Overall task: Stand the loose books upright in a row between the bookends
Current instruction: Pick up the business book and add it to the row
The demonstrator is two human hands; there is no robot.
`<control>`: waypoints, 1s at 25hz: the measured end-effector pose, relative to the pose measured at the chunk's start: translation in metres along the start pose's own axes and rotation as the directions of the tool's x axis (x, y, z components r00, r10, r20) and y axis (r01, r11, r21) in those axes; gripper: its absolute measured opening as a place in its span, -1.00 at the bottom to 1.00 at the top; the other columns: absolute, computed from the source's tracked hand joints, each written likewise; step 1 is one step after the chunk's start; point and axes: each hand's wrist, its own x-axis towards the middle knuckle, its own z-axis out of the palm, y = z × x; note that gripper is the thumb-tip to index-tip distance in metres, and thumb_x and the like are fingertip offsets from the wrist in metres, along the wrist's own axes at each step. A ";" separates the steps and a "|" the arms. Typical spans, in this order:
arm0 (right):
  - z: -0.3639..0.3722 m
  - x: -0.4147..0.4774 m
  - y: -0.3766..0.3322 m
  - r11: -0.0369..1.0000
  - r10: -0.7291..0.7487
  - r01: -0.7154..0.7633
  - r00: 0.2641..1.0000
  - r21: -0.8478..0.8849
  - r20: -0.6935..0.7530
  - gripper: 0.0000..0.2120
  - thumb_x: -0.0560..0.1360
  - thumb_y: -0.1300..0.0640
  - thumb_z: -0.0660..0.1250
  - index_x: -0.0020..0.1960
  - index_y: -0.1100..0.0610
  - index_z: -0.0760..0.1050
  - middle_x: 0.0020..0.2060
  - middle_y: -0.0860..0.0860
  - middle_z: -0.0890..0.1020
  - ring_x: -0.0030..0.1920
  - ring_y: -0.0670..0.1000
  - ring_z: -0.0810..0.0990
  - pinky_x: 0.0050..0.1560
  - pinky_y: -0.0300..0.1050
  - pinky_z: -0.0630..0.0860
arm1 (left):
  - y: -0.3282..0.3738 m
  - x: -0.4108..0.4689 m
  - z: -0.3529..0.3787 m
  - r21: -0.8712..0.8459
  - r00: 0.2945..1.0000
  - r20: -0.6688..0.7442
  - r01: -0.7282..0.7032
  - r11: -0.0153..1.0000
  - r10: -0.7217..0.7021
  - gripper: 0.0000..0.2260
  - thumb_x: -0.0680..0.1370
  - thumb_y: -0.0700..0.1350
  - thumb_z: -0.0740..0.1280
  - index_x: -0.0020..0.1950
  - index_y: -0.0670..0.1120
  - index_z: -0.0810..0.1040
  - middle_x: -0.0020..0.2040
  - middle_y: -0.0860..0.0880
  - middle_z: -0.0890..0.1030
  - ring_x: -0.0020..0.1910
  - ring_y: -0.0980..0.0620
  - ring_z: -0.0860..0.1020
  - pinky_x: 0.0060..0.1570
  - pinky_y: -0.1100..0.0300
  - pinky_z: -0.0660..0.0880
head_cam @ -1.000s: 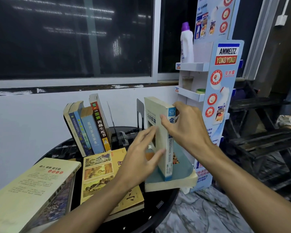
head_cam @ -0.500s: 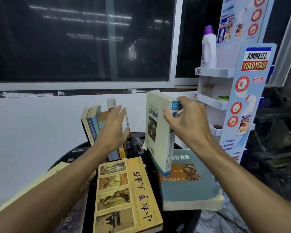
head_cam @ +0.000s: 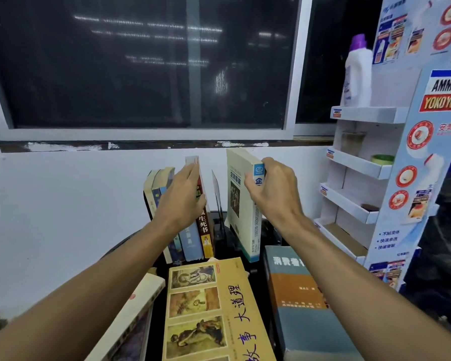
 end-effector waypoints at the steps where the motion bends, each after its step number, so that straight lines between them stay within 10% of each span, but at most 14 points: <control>1: 0.009 0.001 0.003 1.000 0.002 -0.002 1.000 -0.003 -0.004 -0.78 0.57 0.02 0.36 -0.04 0.19 0.48 -0.09 0.12 0.65 -0.21 0.03 0.55 -0.36 -0.23 0.37 | -0.003 0.000 0.002 -0.004 1.000 -0.006 -0.015 1.000 0.015 -0.52 0.55 -0.16 0.39 0.44 -0.08 0.33 0.27 -0.04 0.47 0.26 -0.01 0.37 0.14 0.01 0.48; 25: 0.102 0.016 0.011 0.994 0.060 -0.067 0.995 0.090 0.075 -0.66 0.56 -0.10 0.37 0.15 0.16 0.50 -0.13 0.05 0.62 -0.19 0.06 0.59 -0.28 -0.11 0.43 | -0.026 0.001 0.012 -0.104 0.994 -0.070 -0.092 0.990 0.085 -0.37 0.53 -0.22 0.39 0.55 -0.03 0.24 0.36 0.04 0.41 0.32 0.07 0.37 0.26 0.15 0.43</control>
